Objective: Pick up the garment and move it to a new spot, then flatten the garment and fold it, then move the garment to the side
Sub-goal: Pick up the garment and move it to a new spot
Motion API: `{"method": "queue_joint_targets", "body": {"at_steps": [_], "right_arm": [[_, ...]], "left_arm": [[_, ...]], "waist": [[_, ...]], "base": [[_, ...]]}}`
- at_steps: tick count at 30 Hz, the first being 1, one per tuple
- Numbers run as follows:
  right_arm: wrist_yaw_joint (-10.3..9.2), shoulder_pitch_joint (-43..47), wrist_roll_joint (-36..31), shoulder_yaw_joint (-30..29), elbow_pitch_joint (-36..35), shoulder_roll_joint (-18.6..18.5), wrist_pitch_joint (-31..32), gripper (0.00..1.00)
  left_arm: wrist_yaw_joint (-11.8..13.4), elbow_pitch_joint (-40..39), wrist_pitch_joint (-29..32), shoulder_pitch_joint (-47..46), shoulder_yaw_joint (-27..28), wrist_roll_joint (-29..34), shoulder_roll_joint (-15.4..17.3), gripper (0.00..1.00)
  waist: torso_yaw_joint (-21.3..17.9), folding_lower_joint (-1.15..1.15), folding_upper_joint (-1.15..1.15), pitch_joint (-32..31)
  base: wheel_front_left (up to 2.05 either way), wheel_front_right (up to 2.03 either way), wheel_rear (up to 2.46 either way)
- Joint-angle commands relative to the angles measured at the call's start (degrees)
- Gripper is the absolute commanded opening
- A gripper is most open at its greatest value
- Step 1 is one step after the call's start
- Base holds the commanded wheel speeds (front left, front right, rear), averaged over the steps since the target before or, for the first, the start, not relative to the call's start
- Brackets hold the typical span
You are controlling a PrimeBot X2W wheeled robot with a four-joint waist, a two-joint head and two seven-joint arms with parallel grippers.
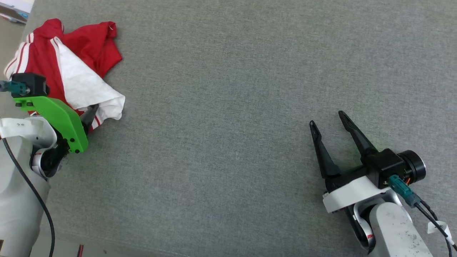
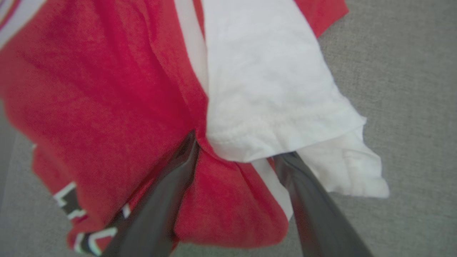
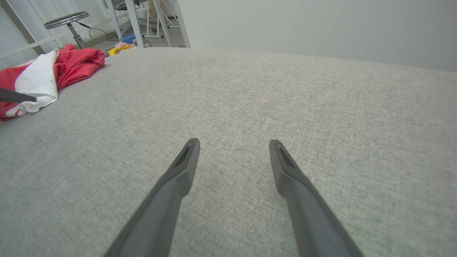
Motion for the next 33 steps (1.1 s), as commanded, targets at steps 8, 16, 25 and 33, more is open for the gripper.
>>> {"method": "queue_joint_targets", "body": {"at_steps": [8, 16, 25, 33], "right_arm": [[-0.05, -0.26, -0.75, -0.41, 0.15, -0.36, -0.27, 1.0], [-0.05, 2.07, 0.4, -0.35, 1.58, 0.29, -0.27, 1.0], [-0.05, 5.75, 1.74, -2.65, 1.83, 1.22, -0.27, 1.0], [-0.05, 6.27, 1.76, -5.06, 0.87, 1.58, -0.27, 1.0]], "left_arm": [[-0.16, 2.18, -2.06, 0.38, -6.31, -4.28, 0.5, 0.0], [-0.16, 1.73, -17.14, 0.87, -6.72, -2.5, 2.27, 0.0], [4.12, -13.33, -22.6, 3.02, -12.02, 6.54, 2.88, 0.0], [5.98, -24.02, -18.1, 4.16, -17.62, 8.29, -2.4, 0.0]], "waist": [[-0.65, -0.01, -0.01, -0.96], [0.08, -0.01, -0.01, -9.53], [-2.59, -0.01, -0.01, -18.16], [-8.32, -0.01, -0.01, -19.33]], "base": [[0.0, 0.0, 0.0], [0.0, 0.0, 0.0], [0.0, 0.0, 0.0], [0.0, 0.0, 0.0]]}}
